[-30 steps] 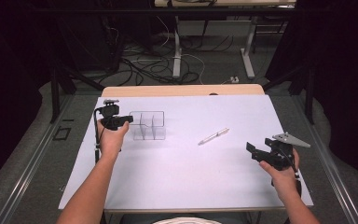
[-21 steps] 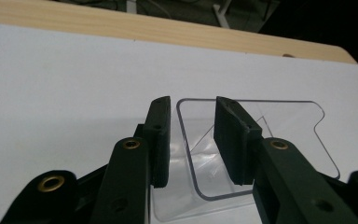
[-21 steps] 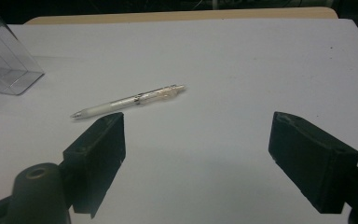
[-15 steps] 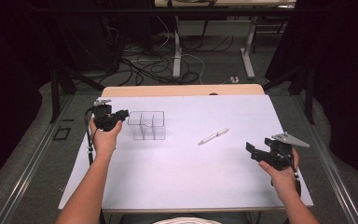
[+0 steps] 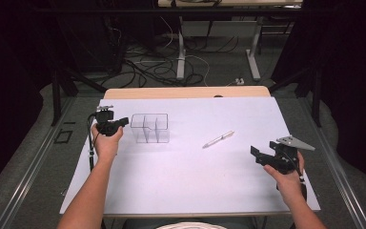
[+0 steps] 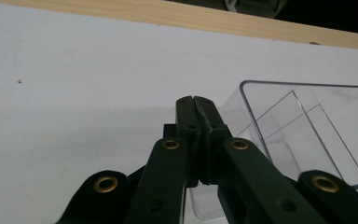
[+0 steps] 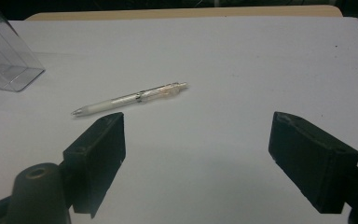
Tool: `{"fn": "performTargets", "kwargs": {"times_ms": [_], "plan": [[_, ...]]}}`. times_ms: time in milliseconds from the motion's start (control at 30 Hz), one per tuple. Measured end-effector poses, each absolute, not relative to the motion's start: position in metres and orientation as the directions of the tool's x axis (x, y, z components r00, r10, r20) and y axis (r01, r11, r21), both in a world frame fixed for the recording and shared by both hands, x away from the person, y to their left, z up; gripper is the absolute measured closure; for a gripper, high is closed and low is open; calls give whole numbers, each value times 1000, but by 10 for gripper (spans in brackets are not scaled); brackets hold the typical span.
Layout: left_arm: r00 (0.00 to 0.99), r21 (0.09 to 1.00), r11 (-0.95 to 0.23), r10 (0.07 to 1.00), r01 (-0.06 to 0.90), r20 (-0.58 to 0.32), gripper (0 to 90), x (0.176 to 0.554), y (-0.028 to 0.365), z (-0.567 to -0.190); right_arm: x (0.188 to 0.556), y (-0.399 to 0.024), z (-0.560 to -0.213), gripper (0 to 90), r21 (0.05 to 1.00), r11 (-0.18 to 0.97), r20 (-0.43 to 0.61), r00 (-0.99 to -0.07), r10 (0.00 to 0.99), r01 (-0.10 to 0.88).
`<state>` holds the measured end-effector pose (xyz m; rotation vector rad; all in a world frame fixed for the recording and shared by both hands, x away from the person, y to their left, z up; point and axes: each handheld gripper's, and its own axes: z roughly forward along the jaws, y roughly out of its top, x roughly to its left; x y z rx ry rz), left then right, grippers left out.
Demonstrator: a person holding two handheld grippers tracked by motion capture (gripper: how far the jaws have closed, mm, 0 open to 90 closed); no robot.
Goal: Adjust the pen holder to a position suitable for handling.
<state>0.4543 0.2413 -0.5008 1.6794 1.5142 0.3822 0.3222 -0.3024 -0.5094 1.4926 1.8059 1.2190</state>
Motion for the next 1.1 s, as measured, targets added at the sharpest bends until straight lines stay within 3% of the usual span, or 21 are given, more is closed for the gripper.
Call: {"fn": "performTargets", "kwargs": {"times_ms": [167, 1100], "plan": [[263, 741, 16, 930, 671, -259, 900, 456, 229, -504, 323, -303, -510, 182, 866, 5, 157, -281, 947, 501], [359, 748, -47, 896, 662, -261, 900, 460, 160, -506, 324, -299, -512, 182, 860, 8, 162, -287, 944, 511]]}}
